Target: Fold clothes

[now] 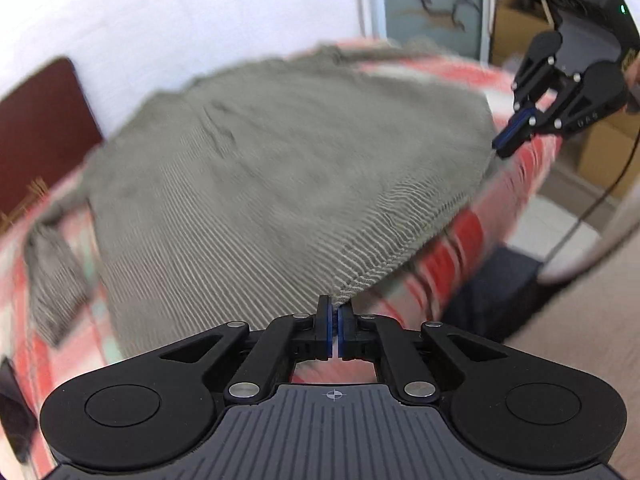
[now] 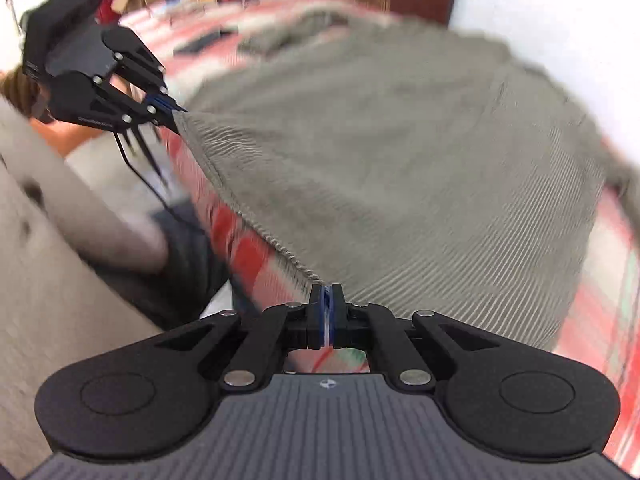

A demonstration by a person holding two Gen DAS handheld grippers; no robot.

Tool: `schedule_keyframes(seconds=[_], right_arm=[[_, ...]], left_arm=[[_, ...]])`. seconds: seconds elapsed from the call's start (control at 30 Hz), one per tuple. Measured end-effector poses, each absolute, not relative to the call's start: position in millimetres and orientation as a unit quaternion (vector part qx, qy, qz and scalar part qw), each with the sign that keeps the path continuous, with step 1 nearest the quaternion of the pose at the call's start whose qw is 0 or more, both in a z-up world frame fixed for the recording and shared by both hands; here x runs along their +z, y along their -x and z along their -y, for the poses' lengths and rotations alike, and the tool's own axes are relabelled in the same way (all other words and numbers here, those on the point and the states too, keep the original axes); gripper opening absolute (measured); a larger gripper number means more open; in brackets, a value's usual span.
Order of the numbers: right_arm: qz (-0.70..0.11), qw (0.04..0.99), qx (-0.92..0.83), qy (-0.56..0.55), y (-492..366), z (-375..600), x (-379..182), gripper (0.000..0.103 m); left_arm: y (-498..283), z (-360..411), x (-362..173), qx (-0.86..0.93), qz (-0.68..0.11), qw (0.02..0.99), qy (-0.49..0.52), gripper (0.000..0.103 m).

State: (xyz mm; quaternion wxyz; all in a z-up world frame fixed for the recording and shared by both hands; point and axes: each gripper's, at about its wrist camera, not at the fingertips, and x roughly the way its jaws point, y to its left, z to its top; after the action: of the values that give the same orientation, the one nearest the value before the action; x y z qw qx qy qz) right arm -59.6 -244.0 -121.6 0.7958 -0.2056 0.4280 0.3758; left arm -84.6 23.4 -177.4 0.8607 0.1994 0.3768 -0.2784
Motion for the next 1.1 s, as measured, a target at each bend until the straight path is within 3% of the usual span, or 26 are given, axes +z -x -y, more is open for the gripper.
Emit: schedule_keyframes(seconds=[0.13,0.17,0.23,0.27,0.3,0.37,0.43,0.47,0.63,0.7,0.77,1.03,1.07,1.1], right_arm=[[-0.449,0.792,0.371,0.181,58.1,247.2,-139.2,0.002],[-0.448,0.797,0.369,0.168,57.2,249.8,-136.9,0.002],[-0.439,0.812,0.358,0.140,59.8,261.3,-128.8,0.004],[-0.434,0.820,0.352,0.126,61.1,267.1,-124.6,0.004],[-0.428,0.830,0.343,0.102,60.9,274.9,-119.9,0.006],[-0.413,0.852,0.318,0.049,57.6,292.4,-112.7,0.015],[-0.389,0.877,0.281,-0.012,53.9,311.5,-109.3,0.042],[-0.377,0.888,0.262,-0.043,52.0,321.1,-107.7,0.047],[-0.355,0.906,0.176,-0.150,42.8,364.1,-117.1,0.049],[-0.361,0.902,0.149,-0.182,38.2,379.2,-126.5,0.049],[-0.368,0.896,0.129,-0.213,29.7,394.7,-136.1,0.049],[-0.386,0.880,0.122,-0.249,14.6,401.4,-164.9,0.052],[-0.387,0.876,0.126,-0.260,13.0,402.0,-168.0,0.051],[-0.387,0.872,0.130,-0.271,11.4,402.8,-171.1,0.033]], left_arm=[[80.8,-25.0,-198.3,-0.267,-0.400,0.856,-0.189,0.000],[79.7,-27.9,-197.8,-0.267,-0.402,0.858,-0.175,0.020],[84.4,-37.1,-187.2,-0.276,-0.399,0.864,-0.137,0.040],[86.7,-41.8,-181.9,-0.281,-0.397,0.866,-0.117,0.062],[89.8,-46.9,-175.5,-0.283,-0.388,0.871,-0.103,0.074],[95.2,-58.2,-162.5,-0.289,-0.363,0.883,-0.074,0.078],[93.5,-73.7,-152.3,-0.264,-0.335,0.904,-0.041,0.087],[88.2,-83.4,-149.6,-0.229,-0.328,0.916,-0.023,0.091],[35.0,-142.7,-169.1,-0.051,-0.375,0.919,0.112,0.086],[19.5,-160.4,-179.2,-0.039,-0.394,0.904,0.162,0.080],[8.2,-169.7,-185.7,-0.051,-0.403,0.893,0.193,0.080],[2.7,-156.1,-197.2,-0.064,-0.408,0.897,0.158,0.078],[2.5,-156.6,-197.4,-0.062,-0.407,0.897,0.160,0.066],[2.4,-157.2,-197.6,-0.059,-0.407,0.897,0.161,0.037]])
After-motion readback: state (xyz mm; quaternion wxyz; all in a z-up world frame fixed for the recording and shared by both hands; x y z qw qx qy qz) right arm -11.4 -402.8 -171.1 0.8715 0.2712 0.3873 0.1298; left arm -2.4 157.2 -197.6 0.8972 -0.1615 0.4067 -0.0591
